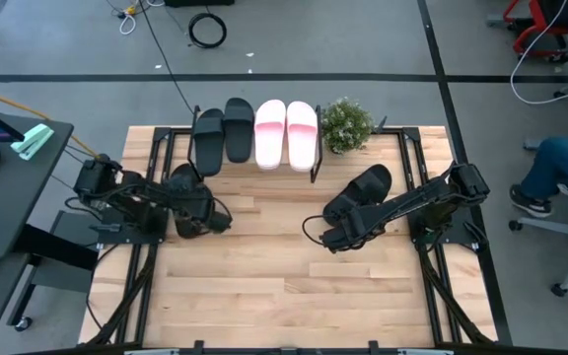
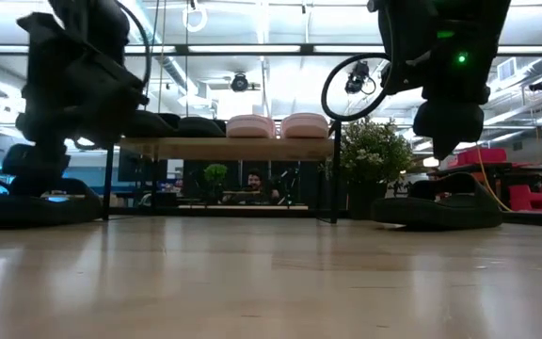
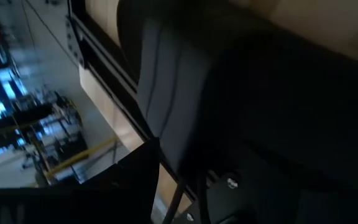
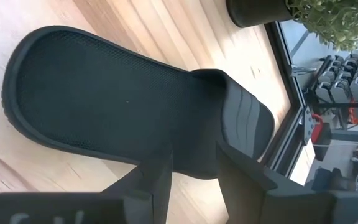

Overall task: Pick and place slides into the shelf
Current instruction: Put the left black slipper under the shelf

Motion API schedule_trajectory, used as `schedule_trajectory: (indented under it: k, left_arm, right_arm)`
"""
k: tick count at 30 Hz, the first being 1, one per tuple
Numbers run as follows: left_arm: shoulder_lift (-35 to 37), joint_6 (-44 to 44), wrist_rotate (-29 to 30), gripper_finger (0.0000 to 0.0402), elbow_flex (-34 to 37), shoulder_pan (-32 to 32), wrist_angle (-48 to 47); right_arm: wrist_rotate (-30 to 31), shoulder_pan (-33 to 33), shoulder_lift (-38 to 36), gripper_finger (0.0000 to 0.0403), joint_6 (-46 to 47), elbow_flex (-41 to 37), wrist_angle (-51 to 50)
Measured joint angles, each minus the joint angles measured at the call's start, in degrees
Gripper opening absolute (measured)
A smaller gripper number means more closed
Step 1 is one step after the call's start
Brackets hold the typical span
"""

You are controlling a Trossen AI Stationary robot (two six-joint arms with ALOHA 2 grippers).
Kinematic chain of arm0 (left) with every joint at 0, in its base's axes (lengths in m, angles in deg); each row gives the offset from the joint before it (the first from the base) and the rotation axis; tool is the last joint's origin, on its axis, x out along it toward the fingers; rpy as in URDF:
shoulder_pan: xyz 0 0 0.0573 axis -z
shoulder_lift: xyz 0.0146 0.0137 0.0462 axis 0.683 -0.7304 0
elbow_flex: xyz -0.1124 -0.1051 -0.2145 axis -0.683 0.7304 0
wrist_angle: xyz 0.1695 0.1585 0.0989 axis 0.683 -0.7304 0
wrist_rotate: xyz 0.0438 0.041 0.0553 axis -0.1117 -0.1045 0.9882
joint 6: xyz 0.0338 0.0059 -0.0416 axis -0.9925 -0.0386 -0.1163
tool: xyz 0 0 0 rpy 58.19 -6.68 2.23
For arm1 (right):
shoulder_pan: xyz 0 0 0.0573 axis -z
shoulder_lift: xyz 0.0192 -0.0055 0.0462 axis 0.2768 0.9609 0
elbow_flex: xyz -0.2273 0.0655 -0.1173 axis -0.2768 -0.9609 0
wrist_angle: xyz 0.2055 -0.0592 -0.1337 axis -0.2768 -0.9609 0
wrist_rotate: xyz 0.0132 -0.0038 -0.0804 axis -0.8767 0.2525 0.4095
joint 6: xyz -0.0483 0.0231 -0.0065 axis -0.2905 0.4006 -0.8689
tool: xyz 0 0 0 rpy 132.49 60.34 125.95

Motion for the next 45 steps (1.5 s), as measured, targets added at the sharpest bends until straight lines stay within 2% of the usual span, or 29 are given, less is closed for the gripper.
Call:
schedule_trajectory:
  k: [8,15,21,27,29,33,38,42,45]
  left_arm:
    - [0.00,-0.44,-0.20,0.0217,0.00,-7.09,1.30]
    - [0.00,-6.88,0.07,0.0191,0.00,-10.73,6.72]
    - [0.00,-7.48,1.05,0.0133,0.00,-13.09,7.02]
    - [0.00,-6.87,-2.35,0.0031,0.00,-13.15,6.70]
    - [0.00,-4.94,-4.53,0.0015,-0.02,-12.12,6.56]
    - [-0.02,-0.99,-9.73,0.0024,-1.53,-7.61,5.22]
    - [-0.07,6.26,-16.75,0.0013,-8.56,0.43,1.41]
    - [-0.07,7.44,-17.14,0.0019,-16.10,7.26,1.58]
    - [-0.07,5.69,-14.44,0.0017,-21.35,10.82,4.51]
  right_arm:
    - [-0.02,0.00,0.00,0.0130,-0.33,0.00,1.16]
    - [-0.02,0.00,0.00,0.0130,-0.39,0.00,1.19]
    - [-0.02,0.00,0.00,0.0130,-0.41,0.00,1.20]
    - [-0.02,0.00,0.00,0.0130,-0.39,0.00,1.20]
    - [-0.02,0.00,0.00,0.0130,-0.39,0.00,1.22]
    - [-0.02,0.00,0.00,0.0130,-0.39,0.00,1.40]
    - [-0.02,0.00,0.02,0.0130,-0.39,0.00,1.46]
    - [-0.02,0.00,0.02,0.0130,-0.39,0.00,1.52]
    - [0.00,0.00,0.02,0.0130,-0.39,0.00,2.38]
